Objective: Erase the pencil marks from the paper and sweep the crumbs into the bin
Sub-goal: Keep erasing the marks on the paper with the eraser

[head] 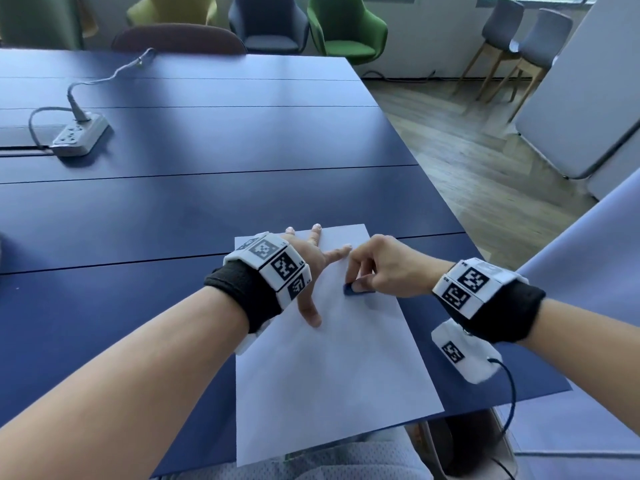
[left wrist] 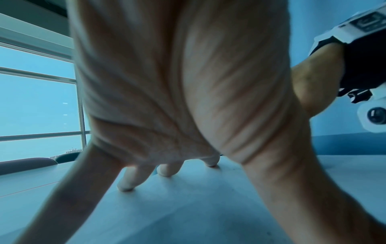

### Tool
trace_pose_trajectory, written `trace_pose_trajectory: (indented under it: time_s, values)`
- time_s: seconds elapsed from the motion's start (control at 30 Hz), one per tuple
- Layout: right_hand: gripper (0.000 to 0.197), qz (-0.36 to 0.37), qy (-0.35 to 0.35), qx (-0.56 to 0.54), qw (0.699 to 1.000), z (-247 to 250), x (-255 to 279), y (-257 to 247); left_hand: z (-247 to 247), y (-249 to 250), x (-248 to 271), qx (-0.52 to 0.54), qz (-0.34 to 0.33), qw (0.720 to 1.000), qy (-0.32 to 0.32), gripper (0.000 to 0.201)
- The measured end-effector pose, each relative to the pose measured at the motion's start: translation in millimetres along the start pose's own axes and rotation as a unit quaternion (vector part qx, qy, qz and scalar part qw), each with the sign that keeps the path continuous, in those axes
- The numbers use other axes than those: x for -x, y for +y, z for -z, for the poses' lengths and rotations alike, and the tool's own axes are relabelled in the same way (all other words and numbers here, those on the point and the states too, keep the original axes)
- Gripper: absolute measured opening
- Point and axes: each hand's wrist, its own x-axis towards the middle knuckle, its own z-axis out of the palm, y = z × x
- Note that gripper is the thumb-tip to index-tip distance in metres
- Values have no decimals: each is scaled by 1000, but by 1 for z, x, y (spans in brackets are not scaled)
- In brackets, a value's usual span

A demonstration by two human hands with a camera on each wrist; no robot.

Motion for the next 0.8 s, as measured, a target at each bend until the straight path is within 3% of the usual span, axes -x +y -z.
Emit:
trace_pose_trajectory:
  time_s: [0.07,0.17,0.3,0.33,0.47,0.63,0.77,0.8]
  values:
    - [5,9,-23,0,1000,-5,4,-1,0,0,0,2,-1,1000,0,139]
    - [5,34,-126,25,991,-10,14,-11,1,-1,1,5,0,1000,-3,140]
    - [5,10,-1,14,1000,0,1,-3,0,-1,2,0,-2,1000,3,139]
    - [6,7,2,3,1000,-1,4,0,0,0,2,-1,-1,1000,3,138]
    - [6,21,-131,16,991,-12,30,-3,2,2,5,-5,4,1000,1,138]
    - [5,-18,20,-6,1000,-3,23,7,1,2,5,-11,8,1000,5,137]
    - [5,1,-117,21,993,-16,44,-2,2,4,6,-19,12,1000,3,137]
    - [5,5,-125,31,992,-15,44,-3,2,4,6,-19,12,1000,1,138]
